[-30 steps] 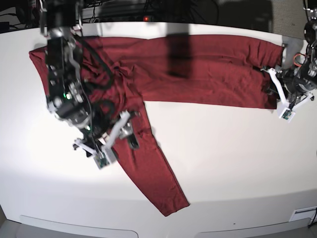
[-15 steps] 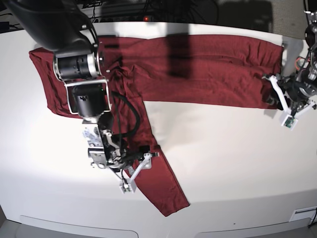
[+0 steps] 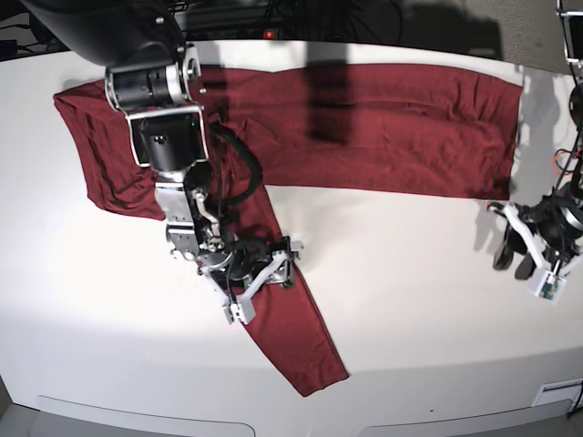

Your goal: Fold the T-shirt properly

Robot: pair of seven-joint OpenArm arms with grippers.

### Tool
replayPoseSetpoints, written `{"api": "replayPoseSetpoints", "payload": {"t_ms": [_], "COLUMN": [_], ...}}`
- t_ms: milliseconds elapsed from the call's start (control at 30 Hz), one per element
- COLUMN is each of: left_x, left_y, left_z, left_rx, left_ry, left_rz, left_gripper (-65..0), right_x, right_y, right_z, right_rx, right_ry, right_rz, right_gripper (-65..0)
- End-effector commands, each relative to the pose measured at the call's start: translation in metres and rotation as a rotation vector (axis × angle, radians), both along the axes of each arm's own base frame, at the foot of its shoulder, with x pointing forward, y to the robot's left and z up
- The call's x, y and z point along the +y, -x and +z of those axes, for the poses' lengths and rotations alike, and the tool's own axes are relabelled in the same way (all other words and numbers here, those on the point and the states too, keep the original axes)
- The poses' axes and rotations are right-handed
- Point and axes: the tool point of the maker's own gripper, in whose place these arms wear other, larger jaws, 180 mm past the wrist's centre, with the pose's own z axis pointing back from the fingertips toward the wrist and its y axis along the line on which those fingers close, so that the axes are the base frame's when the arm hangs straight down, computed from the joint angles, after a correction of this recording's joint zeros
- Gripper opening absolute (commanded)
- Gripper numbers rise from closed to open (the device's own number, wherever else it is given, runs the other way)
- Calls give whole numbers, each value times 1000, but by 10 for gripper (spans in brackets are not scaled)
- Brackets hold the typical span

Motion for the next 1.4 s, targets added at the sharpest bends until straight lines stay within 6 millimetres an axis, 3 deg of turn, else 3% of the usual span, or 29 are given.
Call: {"api": "replayPoseSetpoints", "payload": {"t_ms": [0,300,500,633,900,1000,1133,1200,1367], "left_x": [2,2,-4,-14,-51,-56,-68,-83,-152], "left_y": [-11,-16,-16,-19,-33,-45,-67,-80,-99], "left_z": [24,31,34,38,40,33,12,-4,-37], "left_rx": [-76,-95,-99,-135,-172,-155,-89,-31,120], "left_ry": [1,-1,44,91,237,259,343,381,374], "left_rz": [-5,-4,-15,-25,-19,2,34,29,-98], "left_gripper": [-418,-418,-418,-418,-418,-418,-418,-418,-418], "right_x": [21,60,55,43,41,29,-4,-25,-80], "right_y": [40,101,143,131,88,80,66,60,49], "right_z": [-20,8,23,53,160,187,208,212,211], "right_rx": [129,207,191,36,-319,-396,-463,-474,-461], "right_ry": [9,-65,-96,-102,-132,-121,-91,-70,-17], "right_rz": [126,324,374,342,299,261,165,105,-47], "right_gripper": [-275,-275,-275,-275,-275,-275,-275,-275,-275]}}
